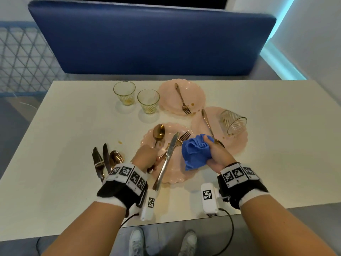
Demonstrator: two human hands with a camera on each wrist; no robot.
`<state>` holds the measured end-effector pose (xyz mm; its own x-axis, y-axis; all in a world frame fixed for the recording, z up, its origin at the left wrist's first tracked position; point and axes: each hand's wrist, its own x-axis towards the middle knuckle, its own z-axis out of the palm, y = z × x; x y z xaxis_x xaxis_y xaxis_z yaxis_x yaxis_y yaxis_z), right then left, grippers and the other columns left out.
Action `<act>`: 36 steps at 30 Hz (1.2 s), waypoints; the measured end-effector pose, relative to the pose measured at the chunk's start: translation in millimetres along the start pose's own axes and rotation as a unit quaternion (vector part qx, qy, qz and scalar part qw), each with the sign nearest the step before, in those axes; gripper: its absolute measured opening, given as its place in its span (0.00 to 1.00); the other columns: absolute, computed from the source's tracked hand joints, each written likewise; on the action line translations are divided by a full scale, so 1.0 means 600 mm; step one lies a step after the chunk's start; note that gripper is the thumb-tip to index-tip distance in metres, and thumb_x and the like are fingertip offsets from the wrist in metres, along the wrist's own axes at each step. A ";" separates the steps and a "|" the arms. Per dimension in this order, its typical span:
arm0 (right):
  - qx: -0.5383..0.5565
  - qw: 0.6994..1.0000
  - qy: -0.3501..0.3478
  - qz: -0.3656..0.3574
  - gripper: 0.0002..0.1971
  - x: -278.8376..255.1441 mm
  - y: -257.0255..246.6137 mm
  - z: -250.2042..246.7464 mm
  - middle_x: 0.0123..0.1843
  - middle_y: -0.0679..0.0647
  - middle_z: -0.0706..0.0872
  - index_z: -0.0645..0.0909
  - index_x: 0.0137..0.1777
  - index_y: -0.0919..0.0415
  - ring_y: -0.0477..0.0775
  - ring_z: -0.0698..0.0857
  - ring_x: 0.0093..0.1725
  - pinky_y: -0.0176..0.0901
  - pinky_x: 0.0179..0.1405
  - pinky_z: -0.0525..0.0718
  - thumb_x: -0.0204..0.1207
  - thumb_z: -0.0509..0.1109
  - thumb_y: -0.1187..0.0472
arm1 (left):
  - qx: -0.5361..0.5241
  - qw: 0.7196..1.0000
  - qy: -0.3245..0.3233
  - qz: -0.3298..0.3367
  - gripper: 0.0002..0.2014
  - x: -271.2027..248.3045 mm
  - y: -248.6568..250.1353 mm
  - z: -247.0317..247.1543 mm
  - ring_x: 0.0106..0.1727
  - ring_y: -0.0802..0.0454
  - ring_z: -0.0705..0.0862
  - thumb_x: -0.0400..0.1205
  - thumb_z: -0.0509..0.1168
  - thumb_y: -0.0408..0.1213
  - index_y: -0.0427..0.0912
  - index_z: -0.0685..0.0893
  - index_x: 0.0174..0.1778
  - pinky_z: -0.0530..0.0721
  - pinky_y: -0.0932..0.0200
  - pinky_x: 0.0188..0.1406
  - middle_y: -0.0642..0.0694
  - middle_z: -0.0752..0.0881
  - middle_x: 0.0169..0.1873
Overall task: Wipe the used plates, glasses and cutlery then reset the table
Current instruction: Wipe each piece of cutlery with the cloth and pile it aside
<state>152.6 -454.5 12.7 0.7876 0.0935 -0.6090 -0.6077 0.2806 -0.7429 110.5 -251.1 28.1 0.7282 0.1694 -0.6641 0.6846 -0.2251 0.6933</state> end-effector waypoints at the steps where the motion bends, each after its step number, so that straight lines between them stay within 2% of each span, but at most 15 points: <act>1: 0.022 1.000 -0.004 0.010 0.09 0.001 0.006 0.009 0.46 0.53 0.89 0.82 0.48 0.53 0.50 0.86 0.47 0.44 0.42 0.86 0.84 0.60 0.55 | -0.004 1.000 -0.010 0.013 0.14 -0.011 0.003 0.001 0.21 0.52 0.69 0.86 0.51 0.35 0.39 0.70 0.34 0.65 0.65 0.13 0.44 0.73 0.25; 5: 0.004 0.999 -0.032 0.002 0.18 0.001 0.025 0.069 0.58 0.61 0.86 0.81 0.57 0.59 0.58 0.85 0.58 0.55 0.62 0.82 0.78 0.66 0.45 | -0.080 0.994 -0.070 0.039 0.09 -0.037 0.012 0.032 0.19 0.57 0.64 0.85 0.46 0.30 0.42 0.68 0.42 0.63 0.67 0.11 0.46 0.68 0.27; 7: -0.080 0.995 -0.028 -0.043 0.34 0.028 0.047 0.081 0.58 0.61 0.88 0.83 0.57 0.57 0.60 0.87 0.59 0.59 0.63 0.82 0.56 0.79 0.35 | -0.077 0.991 -0.094 0.052 0.09 -0.051 0.013 0.052 0.18 0.58 0.64 0.86 0.44 0.32 0.43 0.69 0.50 0.62 0.68 0.13 0.47 0.67 0.27; 9: -0.167 0.981 0.003 -0.096 0.40 0.082 0.075 0.069 0.52 0.57 0.90 0.83 0.50 0.53 0.59 0.89 0.53 0.61 0.58 0.85 0.41 0.82 0.29 | -0.058 0.992 -0.098 0.054 0.08 -0.060 0.011 0.058 0.21 0.57 0.64 0.87 0.44 0.35 0.43 0.68 0.53 0.62 0.68 0.14 0.47 0.67 0.26; 11: -0.239 0.960 0.032 -0.145 0.31 0.058 0.053 0.085 0.41 0.57 0.87 0.82 0.46 0.61 0.56 0.87 0.45 0.55 0.54 0.85 0.53 0.79 0.36 | -0.042 0.992 -0.111 0.053 0.08 -0.069 0.012 0.051 0.22 0.57 0.63 0.87 0.44 0.35 0.45 0.68 0.48 0.61 0.68 0.14 0.48 0.67 0.27; 13: -0.286 0.934 0.044 -0.208 0.19 0.016 0.021 0.108 0.36 0.65 0.78 0.79 0.43 0.72 0.55 0.80 0.40 0.47 0.47 0.80 0.70 0.74 0.52 | -0.021 0.991 -0.119 0.064 0.11 -0.076 0.012 0.033 0.22 0.57 0.62 0.87 0.44 0.34 0.47 0.67 0.41 0.60 0.69 0.13 0.47 0.67 0.28; 15: -0.315 0.910 0.062 -0.262 0.11 0.006 0.008 0.114 0.40 0.58 0.80 0.80 0.48 0.68 0.53 0.79 0.43 0.41 0.46 0.75 0.77 0.70 0.58 | 0.007 0.990 -0.118 0.082 0.12 -0.078 0.011 0.012 0.22 0.56 0.62 0.87 0.45 0.33 0.46 0.67 0.40 0.60 0.69 0.14 0.47 0.68 0.28; 18: -0.391 0.872 0.087 -0.281 0.17 0.007 -0.005 0.118 0.49 0.56 0.82 0.79 0.60 0.68 0.52 0.79 0.49 0.35 0.47 0.73 0.79 0.68 0.55 | 0.039 0.989 -0.111 0.090 0.09 -0.083 0.006 -0.017 0.22 0.55 0.64 0.87 0.47 0.34 0.44 0.68 0.42 0.61 0.66 0.16 0.47 0.70 0.27; 20: -0.372 0.885 0.059 -0.274 0.17 0.008 -0.014 0.124 0.56 0.60 0.84 0.77 0.63 0.69 0.55 0.82 0.56 0.37 0.53 0.75 0.79 0.69 0.59 | 0.022 0.989 -0.111 0.092 0.11 -0.087 0.006 -0.026 0.21 0.55 0.63 0.87 0.47 0.34 0.44 0.68 0.40 0.61 0.67 0.15 0.48 0.70 0.27; 22: -0.331 0.905 0.033 -0.267 0.17 0.006 -0.022 0.128 0.61 0.70 0.82 0.75 0.64 0.75 0.67 0.81 0.62 0.51 0.62 0.79 0.79 0.67 0.66 | -0.011 0.988 -0.109 0.105 0.11 -0.093 0.009 -0.026 0.20 0.56 0.62 0.87 0.47 0.34 0.43 0.68 0.39 0.60 0.69 0.13 0.47 0.69 0.26; 24: -0.299 0.917 0.015 -0.265 0.11 0.001 -0.029 0.131 0.57 0.77 0.80 0.75 0.58 0.78 0.74 0.80 0.58 0.62 0.62 0.79 0.79 0.65 0.71 | -0.025 0.987 -0.096 0.128 0.10 -0.100 0.004 -0.020 0.18 0.57 0.64 0.88 0.48 0.35 0.42 0.69 0.42 0.62 0.69 0.12 0.46 0.71 0.26; 27: -0.241 0.908 0.119 -0.322 0.09 -0.002 -0.031 0.129 0.50 0.58 0.81 0.76 0.53 0.65 0.56 0.80 0.51 0.55 0.61 0.81 0.76 0.70 0.68 | -0.012 0.989 -0.073 0.128 0.12 -0.119 -0.022 -0.009 0.19 0.56 0.68 0.88 0.48 0.39 0.41 0.75 0.47 0.65 0.67 0.14 0.47 0.74 0.27; 31: -0.173 0.911 0.236 -0.289 0.06 0.003 0.011 0.142 0.42 0.53 0.80 0.79 0.47 0.64 0.50 0.80 0.43 0.41 0.46 0.77 0.79 0.68 0.61 | 0.044 0.984 -0.015 0.174 0.13 -0.134 -0.038 0.005 0.24 0.55 0.70 0.88 0.48 0.39 0.45 0.72 0.39 0.68 0.65 0.15 0.49 0.73 0.28; 34: -0.091 0.954 0.209 -0.196 0.04 -0.011 0.045 0.159 0.41 0.55 0.82 0.75 0.44 0.58 0.57 0.85 0.42 0.52 0.44 0.85 0.80 0.67 0.60 | 0.103 0.971 0.009 0.215 0.13 -0.108 -0.034 0.005 0.29 0.55 0.73 0.88 0.49 0.37 0.46 0.70 0.37 0.70 0.64 0.24 0.51 0.74 0.30; 36: -0.055 0.982 0.131 -0.126 0.05 -0.026 0.059 0.166 0.38 0.54 0.83 0.75 0.42 0.57 0.58 0.85 0.39 0.49 0.39 0.86 0.79 0.68 0.63 | 0.101 0.974 0.012 0.204 0.13 -0.085 -0.033 -0.001 0.30 0.55 0.72 0.87 0.49 0.36 0.45 0.71 0.37 0.69 0.63 0.28 0.51 0.73 0.29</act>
<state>129.3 -350.8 23.7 0.8699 -0.2186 -0.4422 -0.4159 0.1571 -0.8958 59.9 -254.7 48.2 0.9402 0.0478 -0.3371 0.3201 -0.4613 0.8275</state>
